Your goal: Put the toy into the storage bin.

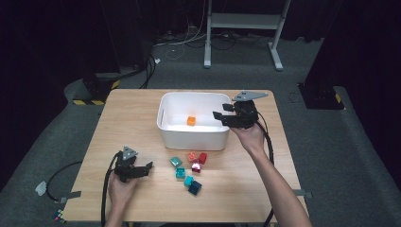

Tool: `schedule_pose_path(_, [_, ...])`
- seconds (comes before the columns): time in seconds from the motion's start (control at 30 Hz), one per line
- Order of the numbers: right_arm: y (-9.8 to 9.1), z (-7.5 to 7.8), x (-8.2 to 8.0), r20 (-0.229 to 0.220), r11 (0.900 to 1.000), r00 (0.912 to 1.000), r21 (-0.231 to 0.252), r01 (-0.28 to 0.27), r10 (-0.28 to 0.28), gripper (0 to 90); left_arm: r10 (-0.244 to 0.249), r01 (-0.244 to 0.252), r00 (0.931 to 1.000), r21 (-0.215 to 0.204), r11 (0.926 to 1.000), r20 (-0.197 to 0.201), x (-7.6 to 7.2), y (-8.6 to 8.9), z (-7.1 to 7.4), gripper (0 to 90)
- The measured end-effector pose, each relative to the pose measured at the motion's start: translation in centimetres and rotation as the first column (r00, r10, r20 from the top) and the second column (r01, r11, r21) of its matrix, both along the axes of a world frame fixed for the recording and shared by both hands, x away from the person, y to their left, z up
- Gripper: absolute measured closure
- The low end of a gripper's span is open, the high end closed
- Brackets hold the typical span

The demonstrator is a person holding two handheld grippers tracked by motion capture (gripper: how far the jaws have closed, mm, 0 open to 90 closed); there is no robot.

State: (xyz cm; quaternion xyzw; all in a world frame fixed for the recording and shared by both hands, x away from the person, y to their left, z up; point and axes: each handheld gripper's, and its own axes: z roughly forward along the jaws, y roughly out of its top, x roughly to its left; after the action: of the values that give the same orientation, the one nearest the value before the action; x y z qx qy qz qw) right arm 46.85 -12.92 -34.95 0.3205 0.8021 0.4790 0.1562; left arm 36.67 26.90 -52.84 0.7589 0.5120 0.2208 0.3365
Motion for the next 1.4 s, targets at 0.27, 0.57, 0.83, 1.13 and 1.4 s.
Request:
schedule_pose_path(0.27, [-0.2,-0.1,-2.1,0.030,0.9990,0.9989,0.025,-0.038,0.037,45.2,0.000,0.000,1.0000,0.001,1.0000,0.000,0.0,0.0,0.0,16.3])
schedule_pose_path(0.57, [-0.6,-1.2,-3.9,0.040,0.9971,0.9976,0.047,-0.059,0.057,45.3,-0.001,0.001,1.0000,0.001,1.0000,-0.001,0.0,0.0,0.0,16.3])
schedule_pose_path(0.83, [-1.1,-2.3,-5.0,0.035,0.9954,0.9972,0.067,-0.068,0.066,44.9,-0.002,0.002,1.0000,0.003,1.0000,-0.001,0.0,0.0,0.0,16.3])
schedule_pose_path(1.13, [-1.1,-4.3,-6.0,0.017,0.9941,0.9972,0.080,-0.074,0.073,44.3,-0.001,0.001,1.0000,0.004,1.0000,-0.001,0.0,0.0,0.0,16.3])
schedule_pose_path(1.4, [-1.0,-6.4,-6.5,-0.012,0.9944,0.9970,0.075,-0.075,0.076,44.4,0.000,0.000,1.0000,0.003,1.0000,0.000,0.0,0.0,0.0,16.3])
